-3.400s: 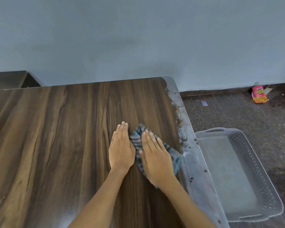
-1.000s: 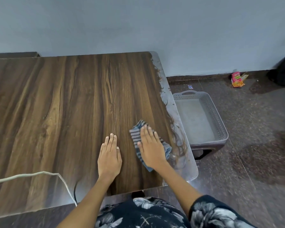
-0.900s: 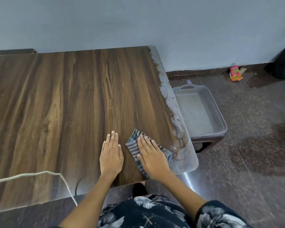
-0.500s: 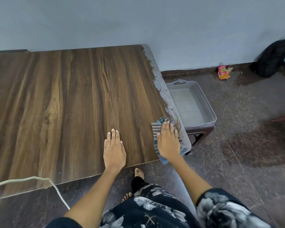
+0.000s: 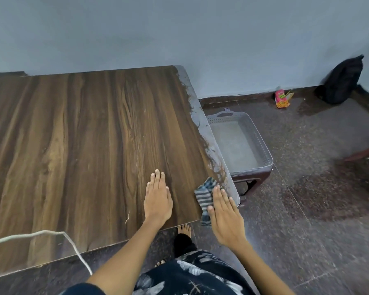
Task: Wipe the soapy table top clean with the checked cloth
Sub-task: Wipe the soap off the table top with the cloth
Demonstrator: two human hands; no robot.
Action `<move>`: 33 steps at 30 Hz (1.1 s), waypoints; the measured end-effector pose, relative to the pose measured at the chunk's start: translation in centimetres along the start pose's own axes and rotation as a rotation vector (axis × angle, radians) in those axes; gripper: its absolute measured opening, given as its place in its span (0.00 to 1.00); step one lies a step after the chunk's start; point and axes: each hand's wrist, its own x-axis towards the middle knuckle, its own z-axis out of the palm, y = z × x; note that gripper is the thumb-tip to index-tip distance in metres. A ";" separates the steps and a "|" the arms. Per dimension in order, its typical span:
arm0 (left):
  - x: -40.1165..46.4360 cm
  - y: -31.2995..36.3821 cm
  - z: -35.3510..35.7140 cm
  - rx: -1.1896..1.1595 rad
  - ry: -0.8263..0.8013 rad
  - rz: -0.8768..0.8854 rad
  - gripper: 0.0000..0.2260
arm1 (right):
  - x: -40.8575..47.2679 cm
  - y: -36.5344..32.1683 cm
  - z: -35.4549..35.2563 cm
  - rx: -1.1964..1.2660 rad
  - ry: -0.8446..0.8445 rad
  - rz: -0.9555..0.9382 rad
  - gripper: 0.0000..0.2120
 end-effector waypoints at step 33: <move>38.0 2.5 -2.6 0.104 0.145 -0.124 0.23 | 54.1 -4.7 -2.8 0.028 0.067 -0.087 0.26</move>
